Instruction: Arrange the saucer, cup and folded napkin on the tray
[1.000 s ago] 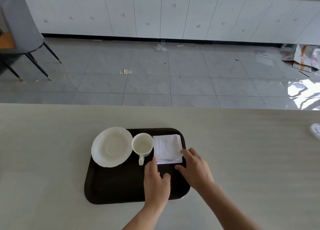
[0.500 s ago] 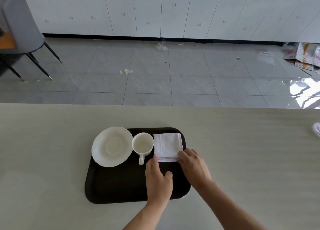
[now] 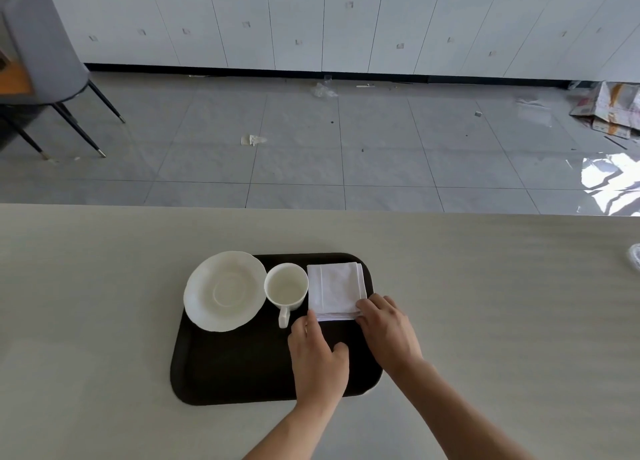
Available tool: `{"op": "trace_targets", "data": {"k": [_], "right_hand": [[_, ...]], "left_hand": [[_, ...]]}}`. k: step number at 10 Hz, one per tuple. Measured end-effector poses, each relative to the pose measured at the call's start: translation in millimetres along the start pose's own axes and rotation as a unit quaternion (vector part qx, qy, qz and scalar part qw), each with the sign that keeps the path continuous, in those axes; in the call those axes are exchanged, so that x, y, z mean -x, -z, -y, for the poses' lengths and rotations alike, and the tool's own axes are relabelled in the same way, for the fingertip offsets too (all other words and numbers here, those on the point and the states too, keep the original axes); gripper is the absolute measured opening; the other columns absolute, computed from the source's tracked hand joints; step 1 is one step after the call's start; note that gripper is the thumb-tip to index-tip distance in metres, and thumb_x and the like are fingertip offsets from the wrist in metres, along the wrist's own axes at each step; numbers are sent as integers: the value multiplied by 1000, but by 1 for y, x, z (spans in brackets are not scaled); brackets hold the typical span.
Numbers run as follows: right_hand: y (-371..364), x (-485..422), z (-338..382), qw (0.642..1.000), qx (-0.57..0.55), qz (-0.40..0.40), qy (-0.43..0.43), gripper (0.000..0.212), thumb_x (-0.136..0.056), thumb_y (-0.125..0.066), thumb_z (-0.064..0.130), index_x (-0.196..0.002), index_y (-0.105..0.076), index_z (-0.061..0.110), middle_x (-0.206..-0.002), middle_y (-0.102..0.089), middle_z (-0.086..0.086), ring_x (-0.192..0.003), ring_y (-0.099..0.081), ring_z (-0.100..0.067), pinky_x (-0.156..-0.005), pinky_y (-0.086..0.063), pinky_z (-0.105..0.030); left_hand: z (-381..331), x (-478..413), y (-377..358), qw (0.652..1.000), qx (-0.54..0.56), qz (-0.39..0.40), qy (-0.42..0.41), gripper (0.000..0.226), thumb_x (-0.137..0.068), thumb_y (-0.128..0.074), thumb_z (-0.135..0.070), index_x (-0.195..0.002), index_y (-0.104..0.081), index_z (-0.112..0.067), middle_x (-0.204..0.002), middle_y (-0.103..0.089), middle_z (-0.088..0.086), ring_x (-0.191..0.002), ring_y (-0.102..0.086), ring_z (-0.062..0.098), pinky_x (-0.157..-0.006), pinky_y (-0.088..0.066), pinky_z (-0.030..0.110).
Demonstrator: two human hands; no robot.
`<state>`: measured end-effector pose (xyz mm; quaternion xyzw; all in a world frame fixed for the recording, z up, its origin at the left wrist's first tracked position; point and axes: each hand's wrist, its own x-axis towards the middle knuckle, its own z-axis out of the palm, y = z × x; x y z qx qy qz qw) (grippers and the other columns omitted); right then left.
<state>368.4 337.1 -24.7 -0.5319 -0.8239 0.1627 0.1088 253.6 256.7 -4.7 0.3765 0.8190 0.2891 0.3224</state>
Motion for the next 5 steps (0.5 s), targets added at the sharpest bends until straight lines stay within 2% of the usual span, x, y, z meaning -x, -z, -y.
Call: {"op": "trace_targets", "data": {"k": [1,3,5], "right_hand": [[0,0,0,1000,2,10,-4,4,-88,-62,8,-85,-61,7,-83,-63,-4,-78,-55,-29,-59,-52,-42],[8,3,2,1000,0,21,-18,9,-86,-59,9,-94,-64,7,-87,-63,-6,-85,-55,-30,-66,-52,-43],[23,18,5,999,-4,-11,-41,12,-91,-60,17,-96,-68,11,-88,-64,-4,-85,-60,-28,-69,-52,-38]], "left_hand": [[0,-1,1,1000,-17,-6,5,70,-80,-59,-19,-145,-33,-12,-139,-39,5,-125,-36,21,-107,-36,32],[0,3,5,1000,-8,12,3,72,-81,-59,-17,-147,-29,-11,-142,-36,5,-131,-33,21,-108,-31,30],[6,28,20,998,-2,4,-56,66,-80,-58,-18,-143,-37,-20,-133,-43,-5,-123,-42,12,-95,-35,19]]}}
